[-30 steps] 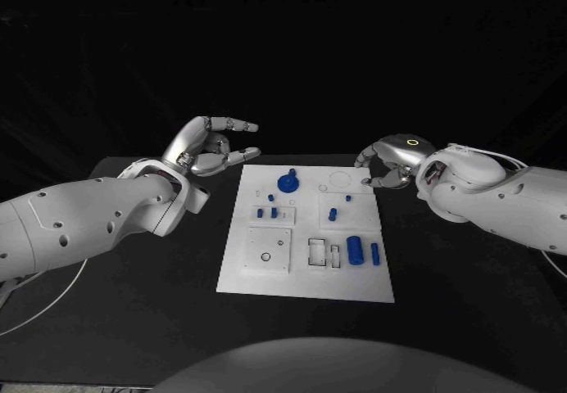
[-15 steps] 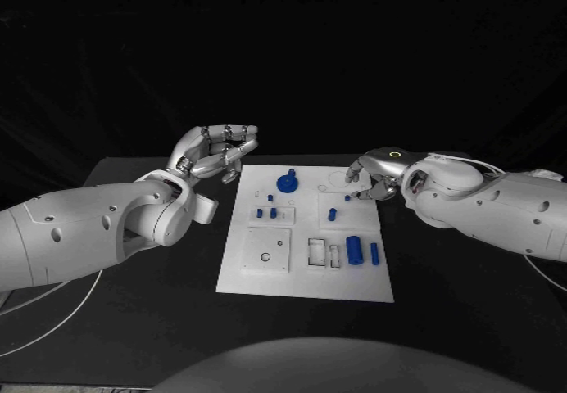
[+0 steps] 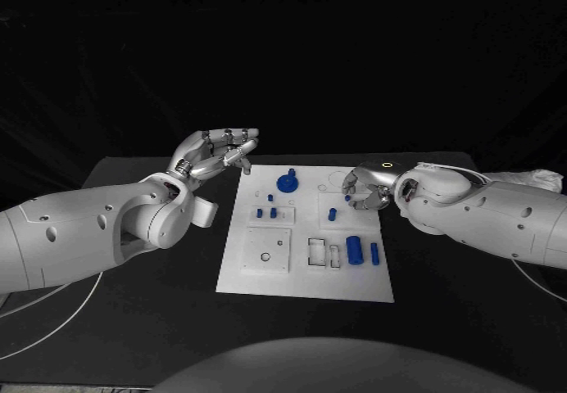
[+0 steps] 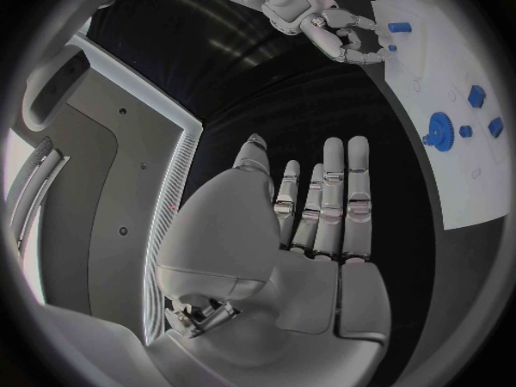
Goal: Assemble the parts on the task board
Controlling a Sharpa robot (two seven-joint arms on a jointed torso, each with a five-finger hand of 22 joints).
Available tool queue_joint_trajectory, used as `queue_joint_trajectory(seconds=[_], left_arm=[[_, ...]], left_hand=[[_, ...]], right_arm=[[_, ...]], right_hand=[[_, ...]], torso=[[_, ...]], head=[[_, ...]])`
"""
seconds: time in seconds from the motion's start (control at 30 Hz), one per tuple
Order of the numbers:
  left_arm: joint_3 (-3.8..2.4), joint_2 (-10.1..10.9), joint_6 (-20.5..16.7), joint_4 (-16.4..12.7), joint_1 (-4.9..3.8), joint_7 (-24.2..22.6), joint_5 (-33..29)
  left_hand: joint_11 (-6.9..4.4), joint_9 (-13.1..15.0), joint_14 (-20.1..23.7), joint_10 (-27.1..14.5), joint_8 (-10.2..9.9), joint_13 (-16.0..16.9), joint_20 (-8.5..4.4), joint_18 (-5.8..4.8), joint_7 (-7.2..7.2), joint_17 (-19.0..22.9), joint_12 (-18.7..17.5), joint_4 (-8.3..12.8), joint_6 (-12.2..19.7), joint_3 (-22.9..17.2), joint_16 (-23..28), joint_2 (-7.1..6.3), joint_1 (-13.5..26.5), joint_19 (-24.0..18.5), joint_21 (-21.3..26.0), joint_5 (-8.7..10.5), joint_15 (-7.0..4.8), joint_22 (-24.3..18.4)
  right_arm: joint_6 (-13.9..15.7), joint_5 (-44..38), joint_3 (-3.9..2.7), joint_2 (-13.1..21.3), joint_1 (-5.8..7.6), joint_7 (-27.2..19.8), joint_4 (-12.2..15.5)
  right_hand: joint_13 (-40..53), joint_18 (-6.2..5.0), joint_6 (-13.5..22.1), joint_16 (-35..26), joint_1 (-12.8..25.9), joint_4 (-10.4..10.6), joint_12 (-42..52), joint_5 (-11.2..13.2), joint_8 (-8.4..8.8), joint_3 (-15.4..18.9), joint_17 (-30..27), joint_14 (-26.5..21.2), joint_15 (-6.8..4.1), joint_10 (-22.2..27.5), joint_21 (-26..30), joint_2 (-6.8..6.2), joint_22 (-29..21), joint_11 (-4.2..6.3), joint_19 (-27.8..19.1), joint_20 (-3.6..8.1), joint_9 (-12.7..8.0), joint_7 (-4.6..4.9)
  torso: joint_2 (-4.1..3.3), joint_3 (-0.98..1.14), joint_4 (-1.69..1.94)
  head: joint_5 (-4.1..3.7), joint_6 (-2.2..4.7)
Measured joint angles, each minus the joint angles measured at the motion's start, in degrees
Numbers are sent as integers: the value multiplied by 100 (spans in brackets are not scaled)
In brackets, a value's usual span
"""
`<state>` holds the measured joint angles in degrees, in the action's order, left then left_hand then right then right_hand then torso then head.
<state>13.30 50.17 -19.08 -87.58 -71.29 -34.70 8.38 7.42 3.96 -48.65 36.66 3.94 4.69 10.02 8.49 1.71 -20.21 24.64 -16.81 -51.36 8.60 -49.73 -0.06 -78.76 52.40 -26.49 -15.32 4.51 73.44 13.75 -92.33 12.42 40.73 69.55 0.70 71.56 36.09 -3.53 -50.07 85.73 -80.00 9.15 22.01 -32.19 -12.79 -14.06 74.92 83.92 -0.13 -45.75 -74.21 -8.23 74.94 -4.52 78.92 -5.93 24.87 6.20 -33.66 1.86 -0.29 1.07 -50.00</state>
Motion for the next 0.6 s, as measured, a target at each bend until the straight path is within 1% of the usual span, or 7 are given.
queue_joint_trajectory(seconds=[0.03, 0.07, 0.1, 0.3, 0.4, 0.5, 0.6], left_arm=[[0, 0, 17, 0, 0, 8, -7], [0, 1, 38, -2, 0, 19, -18], [0, 2, 52, -6, 1, 28, -25], [0, 32, 115, -42, 2, 79, -48], [0, 38, 126, -45, 2, 101, -54], [0, 39, 132, -46, 4, 126, -58], [0, 38, 137, -46, 9, 146, -61]], left_hand=[[-8, 0, 1, -32, 0, 0, 0, 21, 11, 16, 25, 0, 11, 1, 1, 0, 0, 0, 33, -19, 0, -3], [-7, 0, 35, -32, 0, -6, 0, 84, 21, 38, 34, 16, 21, 16, 27, 30, -32, 0, 61, -56, -6, -13], [-7, 0, 41, -32, 0, -7, 13, 84, 9, 47, 34, 16, 33, 16, 27, 31, -35, -13, 65, -59, 0, -16], [3, 0, 41, -65, 0, -7, 20, 85, 1, 104, 112, 16, 41, 16, 27, 47, -114, -20, 142, -191, 0, -47], [13, 0, 41, -94, 0, -7, 20, 85, 1, 143, 158, 16, 41, 16, 27, 82, -192, -20, 188, -268, 0, -66], [17, -5, 41, -97, 0, -7, 20, 85, 22, 161, 184, 16, 62, 47, 27, 67, -219, -20, 218, -296, 0, -70], [34, -5, 41, -114, 0, -11, 42, 85, 22, 185, 214, 16, 62, 47, 27, 87, -275, 1, 253, -325, 0, -84]], right_arm=[[-5, 1, 0, -10, -4, 0, -9], [-11, 2, 0, -27, -10, 1, -23], [-13, 2, -1, -38, -14, 2, -31], [2, -2, -2, -87, -28, 6, -78], [21, -5, -2, -102, -31, 6, -95], [45, -6, -2, -117, -33, 6, -111], [57, -6, -2, -132, -34, 5, -130]], right_hand=[[7, 0, 0, 0, 0, -16, 10, -38, 2, -16, 0, 0, 0, 19, 0, 0, 0, -19, 0, 0, 17, 0], [7, 0, 0, -14, 0, -32, 10, -64, 2, -33, 0, 0, 0, 20, 0, 0, 0, -19, 0, 0, 30, 0], [10, 0, 18, -26, 0, -22, 10, -64, 26, -52, 0, 0, 0, 20, 0, 0, 0, -19, 0, 0, 35, 18], [49, 0, 92, -26, 0, -55, 54, -122, 99, -144, -1, 0, 0, 40, -35, 0, -1, -40, 0, 0, 50, -55], [70, 0, 138, -26, 23, -60, 97, -121, 157, -203, -1, 0, 0, 40, -35, -23, -1, -40, 0, 0, 50, -67], [76, 0, 158, -26, 23, -68, 98, -121, 174, -227, -1, 0, 0, 40, -35, -23, -1, -40, 0, 0, 50, -87], [91, 0, 158, -26, 68, -55, 128, -121, 179, -260, -1, 0, 0, 40, -35, 22, -1, -40, -1, 0, 54, -87]], torso=[[1, -1, 0], [2, -1, 0], [3, -1, 0], [9, -1, 2], [10, -1, -1], [10, -2, -1], [10, -1, -2]], head=[[-3, 0], [-4, 0], [-5, 0], [8, 0], [21, 0], [20, 0], [12, 0]])
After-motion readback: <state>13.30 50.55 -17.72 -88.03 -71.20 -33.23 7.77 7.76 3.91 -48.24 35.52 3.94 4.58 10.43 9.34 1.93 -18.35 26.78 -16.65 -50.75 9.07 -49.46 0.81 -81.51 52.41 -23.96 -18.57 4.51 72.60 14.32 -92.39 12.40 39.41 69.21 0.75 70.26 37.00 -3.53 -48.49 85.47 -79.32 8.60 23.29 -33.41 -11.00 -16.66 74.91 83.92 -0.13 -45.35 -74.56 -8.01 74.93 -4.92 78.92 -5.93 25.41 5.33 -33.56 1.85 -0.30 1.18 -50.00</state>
